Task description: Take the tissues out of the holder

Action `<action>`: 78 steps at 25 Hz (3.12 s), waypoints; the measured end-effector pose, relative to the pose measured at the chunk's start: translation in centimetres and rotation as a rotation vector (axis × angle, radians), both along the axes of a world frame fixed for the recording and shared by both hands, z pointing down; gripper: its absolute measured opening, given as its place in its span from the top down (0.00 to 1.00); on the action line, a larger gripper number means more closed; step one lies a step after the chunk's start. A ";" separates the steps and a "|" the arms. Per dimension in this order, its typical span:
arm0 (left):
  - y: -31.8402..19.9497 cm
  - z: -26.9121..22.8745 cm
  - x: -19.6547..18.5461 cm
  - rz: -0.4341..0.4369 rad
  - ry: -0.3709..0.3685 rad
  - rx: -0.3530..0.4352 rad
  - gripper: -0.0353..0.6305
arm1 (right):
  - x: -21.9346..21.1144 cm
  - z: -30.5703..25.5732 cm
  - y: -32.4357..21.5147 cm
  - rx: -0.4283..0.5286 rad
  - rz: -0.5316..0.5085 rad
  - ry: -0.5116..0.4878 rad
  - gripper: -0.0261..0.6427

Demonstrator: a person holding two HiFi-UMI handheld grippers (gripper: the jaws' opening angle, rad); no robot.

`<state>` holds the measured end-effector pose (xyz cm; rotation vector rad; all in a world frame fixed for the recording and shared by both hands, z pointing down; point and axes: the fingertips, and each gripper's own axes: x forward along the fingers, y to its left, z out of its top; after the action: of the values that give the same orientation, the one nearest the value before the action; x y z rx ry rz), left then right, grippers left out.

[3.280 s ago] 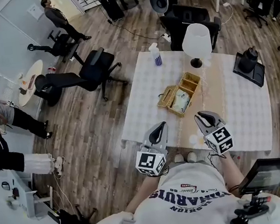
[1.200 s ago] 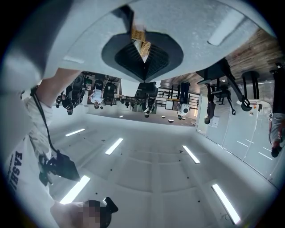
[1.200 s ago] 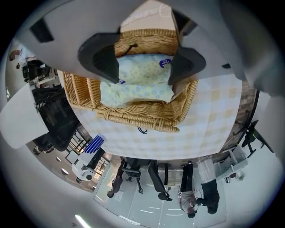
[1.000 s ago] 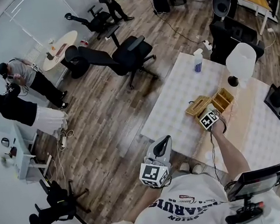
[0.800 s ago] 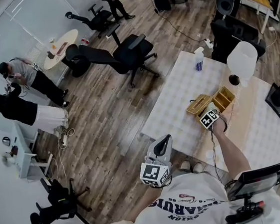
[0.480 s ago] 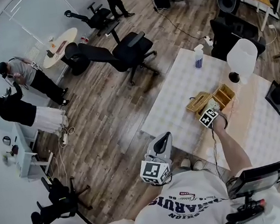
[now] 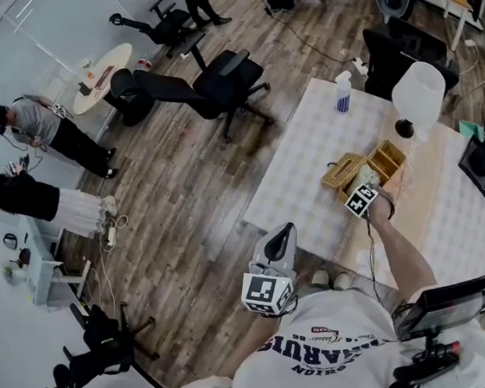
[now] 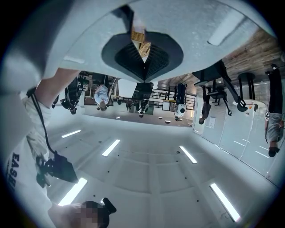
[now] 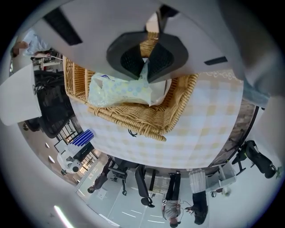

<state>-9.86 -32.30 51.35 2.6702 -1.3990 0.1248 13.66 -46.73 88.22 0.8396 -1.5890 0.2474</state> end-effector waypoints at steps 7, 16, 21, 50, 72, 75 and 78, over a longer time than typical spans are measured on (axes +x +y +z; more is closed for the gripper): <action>-0.1 0.4 0.3 0.009 0.006 -0.001 0.94 | 0.2 -1.2 -0.2 0.037 -0.028 0.009 0.96; -0.4 0.6 1.9 0.061 0.021 0.004 0.94 | 1.0 -5.4 -0.7 0.126 -0.049 -0.020 0.96; -0.4 0.4 3.5 0.116 0.037 0.020 0.94 | 1.5 -9.3 -0.9 0.207 -0.084 -0.010 0.96; 2.1 -0.6 11.3 0.342 0.083 0.002 0.94 | 2.7 -43.4 0.5 0.668 -0.237 0.038 0.96; 2.4 0.5 12.4 0.425 0.093 -0.033 0.94 | 8.0 -41.8 3.0 0.630 -0.092 0.078 0.96; 2.6 0.8 13.9 0.463 0.096 -0.035 0.94 | 10.8 -41.5 4.3 0.625 -0.040 0.096 0.96; 3.1 1.3 15.8 0.523 0.094 -0.051 0.94 | 13.8 -41.5 6.2 0.622 0.025 0.118 0.96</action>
<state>5.90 -29.19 52.68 2.8849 -0.6357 0.0785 27.45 -40.51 46.69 1.3223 -1.5586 -0.2948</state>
